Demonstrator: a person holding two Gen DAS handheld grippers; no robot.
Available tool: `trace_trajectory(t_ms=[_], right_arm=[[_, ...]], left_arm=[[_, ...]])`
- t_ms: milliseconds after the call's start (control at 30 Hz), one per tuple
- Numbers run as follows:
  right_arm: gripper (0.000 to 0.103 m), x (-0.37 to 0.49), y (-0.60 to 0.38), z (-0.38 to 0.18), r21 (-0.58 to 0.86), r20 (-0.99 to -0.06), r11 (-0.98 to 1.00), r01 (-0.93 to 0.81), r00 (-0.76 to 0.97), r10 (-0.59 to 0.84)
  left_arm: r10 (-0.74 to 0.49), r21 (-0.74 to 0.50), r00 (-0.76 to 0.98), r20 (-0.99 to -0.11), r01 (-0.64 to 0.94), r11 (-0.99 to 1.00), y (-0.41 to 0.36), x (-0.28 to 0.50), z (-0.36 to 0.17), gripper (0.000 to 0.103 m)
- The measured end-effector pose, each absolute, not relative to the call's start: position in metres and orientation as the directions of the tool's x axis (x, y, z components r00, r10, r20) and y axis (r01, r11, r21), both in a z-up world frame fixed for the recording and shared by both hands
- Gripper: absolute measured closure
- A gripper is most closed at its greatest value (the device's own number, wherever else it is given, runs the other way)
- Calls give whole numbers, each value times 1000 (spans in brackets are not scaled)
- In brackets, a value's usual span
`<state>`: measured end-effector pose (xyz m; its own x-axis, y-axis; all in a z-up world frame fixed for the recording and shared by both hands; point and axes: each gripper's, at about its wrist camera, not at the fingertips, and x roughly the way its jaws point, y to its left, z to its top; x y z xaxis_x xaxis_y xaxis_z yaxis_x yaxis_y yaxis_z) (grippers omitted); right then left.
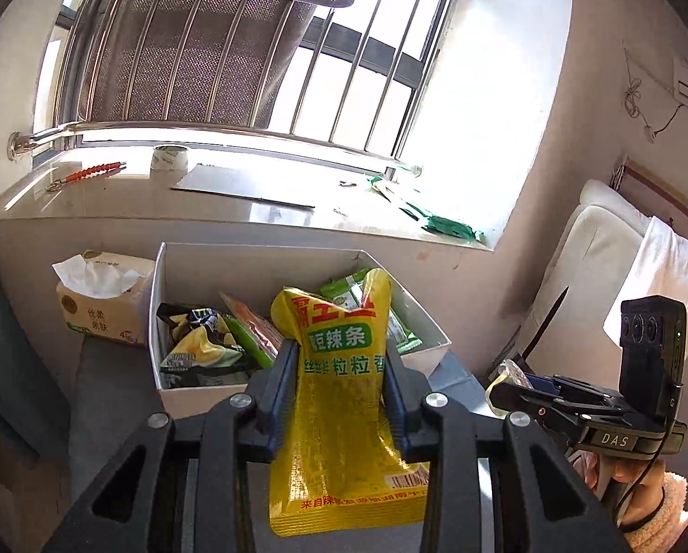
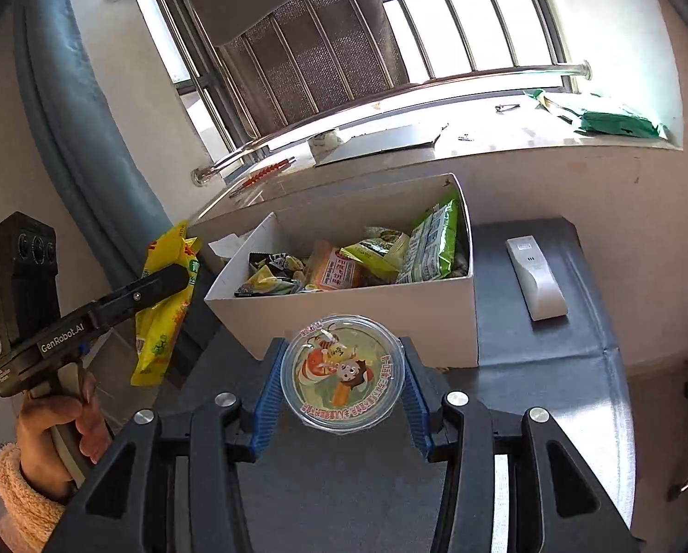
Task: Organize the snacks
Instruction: 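Carry both items into the white box and open both tools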
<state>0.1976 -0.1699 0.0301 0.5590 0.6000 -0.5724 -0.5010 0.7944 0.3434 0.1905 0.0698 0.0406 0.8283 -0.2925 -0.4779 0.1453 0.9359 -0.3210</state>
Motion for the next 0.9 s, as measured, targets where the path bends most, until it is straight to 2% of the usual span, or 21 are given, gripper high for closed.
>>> trace_trajectory(t_ms=[167,367,400,467,500,533,567,700,767,833,900], right_arm=[[53,255,-137,63,292,-558,804,-519,590,584],[52,310,-103,52,254,-619,811,-527,556,555],[52,315,-101,50,238,-620,818,-523,567,542],[49,322,-102,48,227,-618,831,-509,585,526],[27,325,-103,47,236,-623,828,-509,575,531],[10,326,-105,46,253,-630,826,-503,562,535],[0,327,-108,46,272,-629,825,-495,557,542],[0,308,-122,60,227,-545,852,-472,664,513],[0,301,-124,66,222,-531,856,-467,679,508],[0,293,-123,70,214,-539,856,-471,674,506],[0,282,-120,74,169,-545,867,-468,689,478]], left_arm=[[-280,-338,831,-480,119,934,95,255,61,65],[-253,-318,804,-537,85,944,96,314,43,64],[-220,-313,808,-546,46,949,99,318,41,58],[-211,-358,818,-535,6,934,112,322,37,39],[-225,-385,814,-536,2,923,117,325,35,15],[-226,-399,810,-541,-10,917,121,325,35,0],[-220,-402,815,-536,-17,916,124,321,36,0],[-256,-427,838,-481,31,904,127,292,45,0],[-217,-377,856,-469,28,926,122,277,53,0],[-131,-273,879,-459,1,962,114,262,66,0],[-75,-186,910,-407,-2,983,106,240,77,0]])
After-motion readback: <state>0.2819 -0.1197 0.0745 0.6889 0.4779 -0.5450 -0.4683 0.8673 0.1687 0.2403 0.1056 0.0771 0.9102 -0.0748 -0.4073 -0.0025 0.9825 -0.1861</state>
